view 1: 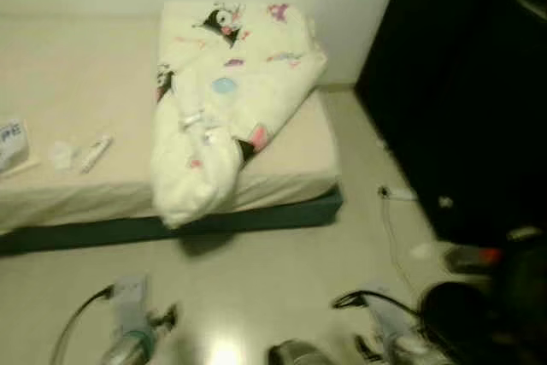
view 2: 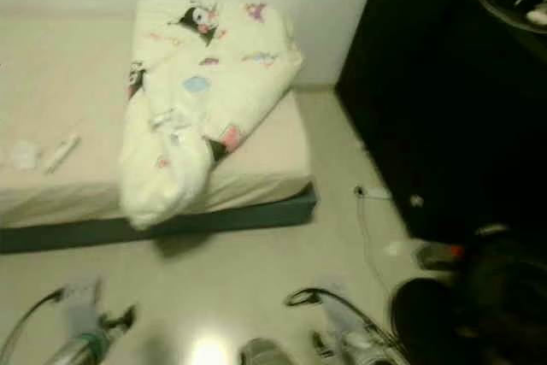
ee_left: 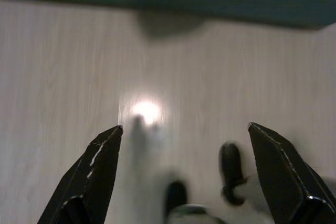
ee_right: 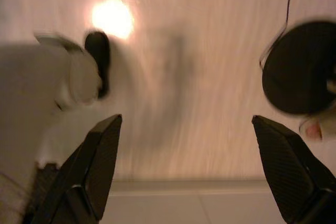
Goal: Clean up the room
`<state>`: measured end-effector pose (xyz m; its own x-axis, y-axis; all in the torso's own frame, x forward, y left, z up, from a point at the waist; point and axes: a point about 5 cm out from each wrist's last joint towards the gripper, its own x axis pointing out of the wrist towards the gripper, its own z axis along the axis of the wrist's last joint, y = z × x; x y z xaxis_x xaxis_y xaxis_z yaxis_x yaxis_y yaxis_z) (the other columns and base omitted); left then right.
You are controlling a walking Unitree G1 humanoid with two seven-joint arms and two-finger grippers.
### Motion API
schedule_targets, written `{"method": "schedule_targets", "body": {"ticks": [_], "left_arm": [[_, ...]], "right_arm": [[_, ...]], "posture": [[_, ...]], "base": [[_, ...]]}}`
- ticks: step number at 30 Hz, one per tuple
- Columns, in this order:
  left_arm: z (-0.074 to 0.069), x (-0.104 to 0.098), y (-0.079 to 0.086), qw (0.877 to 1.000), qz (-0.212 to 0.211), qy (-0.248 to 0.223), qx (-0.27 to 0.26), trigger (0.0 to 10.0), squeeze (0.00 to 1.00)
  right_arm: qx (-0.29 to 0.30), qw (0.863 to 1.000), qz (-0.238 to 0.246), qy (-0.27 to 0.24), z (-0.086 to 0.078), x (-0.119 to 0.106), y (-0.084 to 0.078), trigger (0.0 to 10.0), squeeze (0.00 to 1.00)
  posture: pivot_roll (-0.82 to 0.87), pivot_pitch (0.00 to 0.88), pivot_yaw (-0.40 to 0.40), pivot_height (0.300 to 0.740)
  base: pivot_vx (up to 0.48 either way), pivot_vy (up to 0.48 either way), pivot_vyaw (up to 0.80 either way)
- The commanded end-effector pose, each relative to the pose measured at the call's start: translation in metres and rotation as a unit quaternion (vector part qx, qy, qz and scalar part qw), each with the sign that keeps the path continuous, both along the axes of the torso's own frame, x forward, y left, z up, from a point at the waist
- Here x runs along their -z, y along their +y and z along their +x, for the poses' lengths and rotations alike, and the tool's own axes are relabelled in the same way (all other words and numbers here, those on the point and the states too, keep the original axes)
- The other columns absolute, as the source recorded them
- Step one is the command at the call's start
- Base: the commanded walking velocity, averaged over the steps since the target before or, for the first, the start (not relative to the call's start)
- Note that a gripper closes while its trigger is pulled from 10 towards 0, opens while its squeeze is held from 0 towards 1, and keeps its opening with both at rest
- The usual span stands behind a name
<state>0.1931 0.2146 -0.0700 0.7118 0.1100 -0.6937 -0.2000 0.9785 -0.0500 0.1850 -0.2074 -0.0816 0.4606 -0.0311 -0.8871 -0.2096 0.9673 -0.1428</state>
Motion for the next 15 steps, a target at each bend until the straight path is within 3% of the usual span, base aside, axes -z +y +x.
{"method": "schedule_targets", "body": {"ticks": [1,3,10,15], "left_arm": [[-0.0201,0.0099,0.0038,0.999,-0.002,0.034,-0.011,10.0,0.00],[-0.0201,0.0099,0.0038,0.999,-0.002,0.034,-0.011,10.0,0.00],[-0.0204,0.0100,0.0037,0.999,-0.001,0.034,-0.011,10.0,0.00],[-0.0193,0.0095,0.0040,0.999,0.000,0.033,-0.012,10.0,0.00]], "right_arm": [[0.000,1.000,0.005,-0.006,0.0041,-0.0012,0.0050,10.0,0.00],[0.000,1.000,0.005,-0.006,0.0041,-0.0012,0.0050,10.0,0.00],[0.008,1.000,0.009,-0.011,0.0067,-0.0024,0.0048,10.0,0.00],[0.009,1.000,0.012,-0.015,0.0074,-0.0029,0.0045,10.0,0.00]], "posture": [[-0.05,0.000,-0.009,0.740],[-0.05,0.000,-0.009,0.740],[-0.05,0.000,-0.009,0.740],[-0.06,0.000,-0.009,0.740]], "base": [[0.345,0.000,0.00],[0.345,0.000,0.00],[0.343,0.000,-0.75],[0.341,0.000,0.00]]}}
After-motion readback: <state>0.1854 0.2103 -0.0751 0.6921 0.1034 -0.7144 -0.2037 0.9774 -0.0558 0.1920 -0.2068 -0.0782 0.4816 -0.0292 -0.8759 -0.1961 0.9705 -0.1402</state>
